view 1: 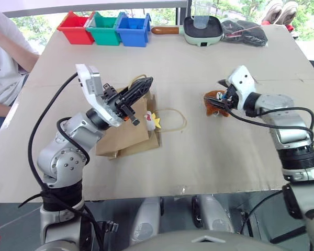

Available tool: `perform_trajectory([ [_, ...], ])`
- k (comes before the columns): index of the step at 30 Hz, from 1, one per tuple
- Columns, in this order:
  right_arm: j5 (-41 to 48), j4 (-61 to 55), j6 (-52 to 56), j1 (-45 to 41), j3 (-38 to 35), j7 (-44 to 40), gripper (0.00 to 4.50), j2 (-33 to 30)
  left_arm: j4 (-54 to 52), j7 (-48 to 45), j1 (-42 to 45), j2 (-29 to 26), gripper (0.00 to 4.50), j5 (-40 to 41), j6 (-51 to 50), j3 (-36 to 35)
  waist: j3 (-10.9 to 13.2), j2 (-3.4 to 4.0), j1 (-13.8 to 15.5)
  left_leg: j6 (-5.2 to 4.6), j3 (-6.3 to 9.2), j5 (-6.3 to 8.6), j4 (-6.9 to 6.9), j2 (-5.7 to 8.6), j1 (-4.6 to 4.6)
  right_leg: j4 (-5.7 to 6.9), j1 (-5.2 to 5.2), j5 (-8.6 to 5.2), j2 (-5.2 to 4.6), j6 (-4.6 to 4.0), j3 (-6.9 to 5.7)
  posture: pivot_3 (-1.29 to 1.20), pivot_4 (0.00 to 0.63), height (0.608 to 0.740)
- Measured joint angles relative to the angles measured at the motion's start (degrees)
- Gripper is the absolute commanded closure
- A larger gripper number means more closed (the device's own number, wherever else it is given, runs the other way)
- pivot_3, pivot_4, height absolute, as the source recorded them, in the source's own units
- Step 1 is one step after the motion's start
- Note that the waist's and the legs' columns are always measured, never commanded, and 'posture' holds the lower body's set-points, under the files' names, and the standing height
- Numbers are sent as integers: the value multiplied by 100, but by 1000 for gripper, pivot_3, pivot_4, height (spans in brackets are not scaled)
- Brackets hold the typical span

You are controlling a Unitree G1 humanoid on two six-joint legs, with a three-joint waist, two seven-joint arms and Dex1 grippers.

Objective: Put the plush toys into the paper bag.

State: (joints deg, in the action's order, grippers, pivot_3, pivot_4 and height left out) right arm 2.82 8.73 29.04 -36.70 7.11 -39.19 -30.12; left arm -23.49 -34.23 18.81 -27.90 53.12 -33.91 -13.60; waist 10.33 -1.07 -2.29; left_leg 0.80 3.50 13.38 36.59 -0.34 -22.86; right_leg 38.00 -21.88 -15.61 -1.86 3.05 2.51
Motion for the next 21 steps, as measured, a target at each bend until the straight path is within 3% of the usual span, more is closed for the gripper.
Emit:
perform_trajectory([
  [5, -64, 561, 145, -158, 94, 29, 2864, 130, 74, 59, 378, 93, 4500, 49, 39, 15, -1, -2, 9, 0, 1, 0, 5, 1, -1, -1, 5, 1, -1, 1, -1, 0, 150, 740],
  [7, -77, 591, 55, -168, 92, 67, 3920, 131, 152, 35, 537, 167, 4500, 45, 104, 35, -2, -3, 30, 0, 2, 0, 8, 3, -1, -1, 8, 1, -2, 2, -3, 0, 150, 740],
  [9, -11, 520, -87, -124, 15, 92, 4469, 134, 300, 115, 804, 335, 4500, 198, 109, 10, -1, -3, 43, 0, 5, 0, 14, 3, -5, -1, 8, 1, -2, 2, -4, 0, 150, 740],
  [15, 692, -384, -371, 77, -405, -287, 4469, 257, 310, -4, 628, -144, 4500, 1298, -383, -595, 2, 1, -56, 0, 10, 0, -4, -8, 3, 0, -4, 0, 5, 2, 14, 0, 150, 740],
  [21, 910, -930, -409, -641, -348, -461, 4469, 346, 249, -190, -214, -365, 4500, 1426, -541, -678, 4, 3, -5, 0, 13, 0, -5, -8, 0, -1, -10, 0, 2, 2, 10, 0, 150, 740],
])
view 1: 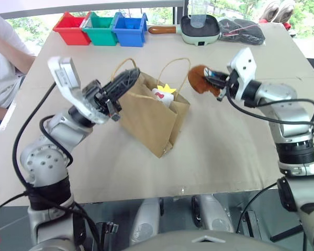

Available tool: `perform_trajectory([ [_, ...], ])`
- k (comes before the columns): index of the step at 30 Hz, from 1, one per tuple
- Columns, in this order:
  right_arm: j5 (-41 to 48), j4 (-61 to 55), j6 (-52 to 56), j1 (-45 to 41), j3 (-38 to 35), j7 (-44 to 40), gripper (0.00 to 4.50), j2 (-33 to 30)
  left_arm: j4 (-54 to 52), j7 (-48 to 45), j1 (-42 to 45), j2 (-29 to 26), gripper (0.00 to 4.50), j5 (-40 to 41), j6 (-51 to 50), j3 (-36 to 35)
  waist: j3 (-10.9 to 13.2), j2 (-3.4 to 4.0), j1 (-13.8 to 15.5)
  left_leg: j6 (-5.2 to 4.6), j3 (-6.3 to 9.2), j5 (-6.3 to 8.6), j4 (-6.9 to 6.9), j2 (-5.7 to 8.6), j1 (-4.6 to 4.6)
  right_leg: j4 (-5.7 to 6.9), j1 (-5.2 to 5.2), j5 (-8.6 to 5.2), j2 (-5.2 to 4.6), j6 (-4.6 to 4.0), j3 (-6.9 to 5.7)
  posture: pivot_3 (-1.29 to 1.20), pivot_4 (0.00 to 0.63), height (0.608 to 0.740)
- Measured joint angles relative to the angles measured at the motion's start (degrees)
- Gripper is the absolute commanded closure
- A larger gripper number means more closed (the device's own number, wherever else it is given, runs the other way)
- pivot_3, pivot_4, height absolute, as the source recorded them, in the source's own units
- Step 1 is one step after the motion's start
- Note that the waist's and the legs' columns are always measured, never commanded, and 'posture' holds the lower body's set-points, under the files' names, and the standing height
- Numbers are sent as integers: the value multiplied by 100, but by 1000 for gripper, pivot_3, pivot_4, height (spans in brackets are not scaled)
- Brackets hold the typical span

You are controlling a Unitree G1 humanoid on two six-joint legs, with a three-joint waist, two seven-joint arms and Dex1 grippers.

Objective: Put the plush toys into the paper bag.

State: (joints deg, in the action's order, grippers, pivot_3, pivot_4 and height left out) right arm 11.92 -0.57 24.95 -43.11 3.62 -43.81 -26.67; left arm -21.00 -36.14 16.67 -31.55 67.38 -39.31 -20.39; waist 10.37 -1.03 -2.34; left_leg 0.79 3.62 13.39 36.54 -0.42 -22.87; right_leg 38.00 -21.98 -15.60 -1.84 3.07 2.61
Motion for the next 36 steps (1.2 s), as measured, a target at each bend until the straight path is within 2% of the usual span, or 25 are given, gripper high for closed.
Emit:
perform_trajectory([
  [10, 217, -150, 35, -936, 250, -388, 4469, 144, -660, 147, -610, -35, 4500, 276, 69, -222, 1, 0, 16, 0, 10, 0, -2, -1, -3, 0, -1, 0, -12, -1, -6, 0, 150, 740],
  [14, 31, 365, -213, -1498, 155, -114, 4469, 17, -733, 237, -831, -131, 4500, 253, 114, -342, 1, 0, 33, 0, 3, 0, -4, 3, -6, -1, -5, 0, -12, -2, -8, 0, 150, 740],
  [20, -181, 755, -319, -1460, -259, 206, 4469, -341, -978, 195, -1370, -153, 4500, 256, 212, -433, 1, 0, 54, 0, -6, 0, -5, 2, -13, -5, -15, 0, -17, -2, 5, 0, 150, 740],
  [23, 401, 510, -99, -1509, -663, 269, 4469, -17, -1008, 195, -1386, -175, 4500, 367, 217, -444, 3, 4, 16, 0, -5, 0, -8, -6, -14, 3, -21, 0, -9, -3, 6, 0, 150, 740],
  [27, 1144, -214, 380, -1698, -658, 256, 4469, 567, -1038, 239, -1370, -174, 4500, 488, 242, -437, 4, 7, -22, 0, -4, 0, -13, -15, -7, 8, -22, 0, -2, -3, 6, 0, 150, 740],
  [32, 1272, -323, 672, -1533, 226, 401, 4469, 1658, -1041, 254, -1359, -144, 4500, 488, 329, -407, 3, 7, -14, 0, -7, 0, -13, -13, -6, 8, -23, 0, -4, -3, 8, 0, 150, 740],
  [34, 1092, -195, 738, -1336, 789, 398, 4469, 1815, -1075, 255, -1410, -113, 4500, 488, 367, -389, 2, 5, 22, 0, -2, 0, -12, -9, -12, 5, -23, 0, -8, -3, 0, 0, 150, 740],
  [36, 969, 33, 804, -1207, 922, 405, 4469, 1802, -1108, 255, -1516, -105, 4500, 488, 395, -400, 2, 4, 82, 0, 0, 0, -6, 0, -20, 0, -23, 0, -19, -3, -4, 0, 150, 740],
])
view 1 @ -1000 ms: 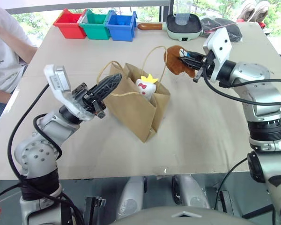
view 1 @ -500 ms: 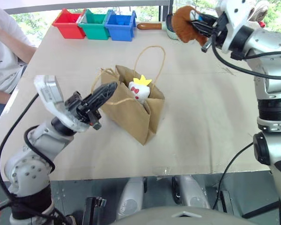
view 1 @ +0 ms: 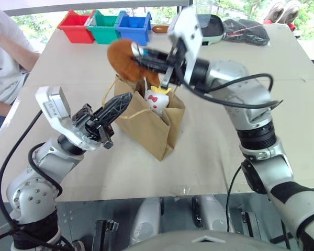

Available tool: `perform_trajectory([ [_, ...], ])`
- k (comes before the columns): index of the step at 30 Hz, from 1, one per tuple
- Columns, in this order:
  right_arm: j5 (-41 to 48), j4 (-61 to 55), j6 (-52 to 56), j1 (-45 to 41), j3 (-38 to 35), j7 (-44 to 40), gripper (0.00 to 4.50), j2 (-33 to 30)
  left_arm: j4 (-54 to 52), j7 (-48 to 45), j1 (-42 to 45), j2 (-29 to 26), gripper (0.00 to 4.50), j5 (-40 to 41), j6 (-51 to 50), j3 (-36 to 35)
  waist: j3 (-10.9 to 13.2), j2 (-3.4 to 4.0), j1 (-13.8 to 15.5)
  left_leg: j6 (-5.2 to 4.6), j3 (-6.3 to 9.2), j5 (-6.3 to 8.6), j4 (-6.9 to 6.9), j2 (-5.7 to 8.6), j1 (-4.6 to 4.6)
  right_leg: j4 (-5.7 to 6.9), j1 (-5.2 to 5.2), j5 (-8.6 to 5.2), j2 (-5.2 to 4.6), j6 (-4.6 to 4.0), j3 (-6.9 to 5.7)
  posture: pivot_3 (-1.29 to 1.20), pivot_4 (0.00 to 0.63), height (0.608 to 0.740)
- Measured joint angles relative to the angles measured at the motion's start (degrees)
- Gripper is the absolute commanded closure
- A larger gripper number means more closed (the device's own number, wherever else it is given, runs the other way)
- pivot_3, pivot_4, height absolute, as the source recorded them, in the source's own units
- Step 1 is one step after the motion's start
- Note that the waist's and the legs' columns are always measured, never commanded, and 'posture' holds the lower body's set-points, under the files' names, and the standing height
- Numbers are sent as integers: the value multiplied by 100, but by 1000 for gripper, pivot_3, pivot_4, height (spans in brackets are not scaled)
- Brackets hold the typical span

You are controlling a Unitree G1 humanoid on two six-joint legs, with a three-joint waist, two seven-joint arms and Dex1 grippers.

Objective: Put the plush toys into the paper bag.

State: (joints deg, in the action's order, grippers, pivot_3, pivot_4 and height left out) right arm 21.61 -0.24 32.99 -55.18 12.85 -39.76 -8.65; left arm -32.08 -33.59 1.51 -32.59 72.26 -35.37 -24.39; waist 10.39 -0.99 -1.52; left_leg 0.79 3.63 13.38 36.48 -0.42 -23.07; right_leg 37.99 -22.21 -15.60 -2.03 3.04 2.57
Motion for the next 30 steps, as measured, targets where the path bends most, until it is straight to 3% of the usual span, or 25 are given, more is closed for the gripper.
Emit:
perform_trajectory([
  [4, -215, 271, 90, 135, 193, -78, 4469, -140, -92, 17, -247, 32, 4500, 2, 95, -84, -1, -2, -10, 0, -1, 0, -2, 1, 6, 0, 0, 0, 2, 0, 4, 0, 150, 740],
  [14, -460, 226, 95, 499, 981, -1493, 4469, -910, -337, 307, -451, 153, 4500, 19, 407, -248, 0, 0, -82, 0, 0, 0, -5, 0, 9, 2, 0, -1, 11, -1, 3, 0, 150, 740],
  [20, -1090, 598, -948, 231, 1455, -2169, 4469, -966, -338, 333, -437, 179, 4500, -77, 527, -134, -1, -1, -85, 0, -4, 0, -5, 1, 11, 1, 0, -1, 13, 0, 3, 0, 150, 740],
  [23, -1091, 768, -1231, 174, 1602, -2556, 3626, -651, -337, 269, -409, 212, 4500, -236, 586, 61, -1, -2, -88, 0, -2, 0, -5, 0, 11, 1, 1, -1, 14, -1, 4, 0, 150, 740],
  [26, -1096, 902, -1516, 171, 1769, -2870, 1970, -402, -337, 220, -299, 244, 4500, -366, 620, 252, -1, -1, -80, 0, 1, 0, -5, 0, 10, 1, 1, 0, 13, -1, 2, 0, 150, 740],
  [29, -1214, 1031, -1736, 179, 1751, -2875, 757, -477, -337, 211, -277, 259, 4500, -405, 685, 251, -1, -2, -46, 1, 5, 0, -2, 0, 9, 0, 3, 0, 5, 0, -1, 0, 150, 740],
  [30, -1202, 1004, -1698, 229, 1655, -2843, 757, -520, -337, 202, -281, 256, 4500, -404, 704, 242, -2, -3, -42, 1, 6, 0, -2, 1, 9, 0, 4, 0, 5, 0, -1, 0, 150, 740],
])
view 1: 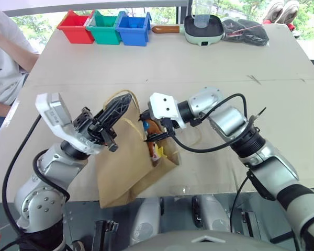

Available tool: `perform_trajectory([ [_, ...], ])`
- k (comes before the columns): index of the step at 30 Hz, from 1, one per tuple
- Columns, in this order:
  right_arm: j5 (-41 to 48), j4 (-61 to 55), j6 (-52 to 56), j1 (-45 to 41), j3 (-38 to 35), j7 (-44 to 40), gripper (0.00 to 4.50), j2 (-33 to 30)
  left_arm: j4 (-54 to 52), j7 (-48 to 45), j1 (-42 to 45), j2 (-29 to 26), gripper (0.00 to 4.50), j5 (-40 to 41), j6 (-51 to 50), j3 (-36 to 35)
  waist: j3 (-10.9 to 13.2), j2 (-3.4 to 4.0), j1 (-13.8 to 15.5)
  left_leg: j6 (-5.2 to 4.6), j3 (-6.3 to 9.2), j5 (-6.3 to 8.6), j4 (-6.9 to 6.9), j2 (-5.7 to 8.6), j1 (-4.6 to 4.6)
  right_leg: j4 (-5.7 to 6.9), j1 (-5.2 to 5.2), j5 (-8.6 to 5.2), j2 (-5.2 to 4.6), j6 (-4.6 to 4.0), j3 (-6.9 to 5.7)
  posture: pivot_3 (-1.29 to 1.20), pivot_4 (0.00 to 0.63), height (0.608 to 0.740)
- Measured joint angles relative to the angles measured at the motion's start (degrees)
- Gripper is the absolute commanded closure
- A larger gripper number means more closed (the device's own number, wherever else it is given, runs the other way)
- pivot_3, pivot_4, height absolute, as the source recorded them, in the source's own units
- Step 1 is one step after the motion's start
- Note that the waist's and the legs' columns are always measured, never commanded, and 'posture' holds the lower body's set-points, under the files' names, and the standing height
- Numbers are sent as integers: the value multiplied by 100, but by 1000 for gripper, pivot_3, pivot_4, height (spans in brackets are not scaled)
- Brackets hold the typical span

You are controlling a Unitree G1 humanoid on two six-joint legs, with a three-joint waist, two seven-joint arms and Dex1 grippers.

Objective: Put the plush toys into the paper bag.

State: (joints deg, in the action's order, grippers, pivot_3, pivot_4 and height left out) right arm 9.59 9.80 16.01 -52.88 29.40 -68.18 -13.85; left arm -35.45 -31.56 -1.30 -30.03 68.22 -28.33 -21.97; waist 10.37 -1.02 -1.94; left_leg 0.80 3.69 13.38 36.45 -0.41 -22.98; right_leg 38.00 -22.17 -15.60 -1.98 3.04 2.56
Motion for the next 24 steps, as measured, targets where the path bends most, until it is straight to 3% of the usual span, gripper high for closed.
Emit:
perform_trajectory([
  [9, 596, -1186, 1578, 843, -1345, 389, 757, -1225, -2, -185, -208, -201, 4500, 273, 8, -377, 0, 0, -5, -1, 1, 0, -1, -1, 0, -1, 0, -1, 1, -1, 0, 0, 150, 740],
  [15, 1356, -1641, 3886, 1762, -2309, 1179, 757, -1645, -5, -297, -302, -331, 4500, 465, 6, -514, 0, -1, 3, -2, -7, 1, -1, 0, -1, -4, 1, -1, 0, -2, 4, 0, 150, 740],
  [17, 1609, -1641, 4452, 2062, -2530, 1385, 757, -1571, -5, -316, -324, -337, 4500, 572, 6, -546, 0, -1, -4, -2, -13, 1, -1, 0, -1, -2, 1, -1, 2, -1, 8, 0, 150, 740],
  [20, 2028, -1596, 5244, 2283, -2999, 1913, 757, -933, -5, -349, -332, -348, 4500, 626, 6, -550, 0, -1, -52, -2, -19, 1, -2, -5, 7, 1, 1, -1, 20, -2, 15, 0, 150, 740],
  [24, 2181, -1309, 5381, 2332, -3045, 2381, 757, -269, -5, -374, -333, -353, 4500, 624, 6, -549, 1, 1, -39, -2, -29, 1, -1, -3, 3, 0, 1, -1, 21, -2, 12, 0, 150, 740],
])
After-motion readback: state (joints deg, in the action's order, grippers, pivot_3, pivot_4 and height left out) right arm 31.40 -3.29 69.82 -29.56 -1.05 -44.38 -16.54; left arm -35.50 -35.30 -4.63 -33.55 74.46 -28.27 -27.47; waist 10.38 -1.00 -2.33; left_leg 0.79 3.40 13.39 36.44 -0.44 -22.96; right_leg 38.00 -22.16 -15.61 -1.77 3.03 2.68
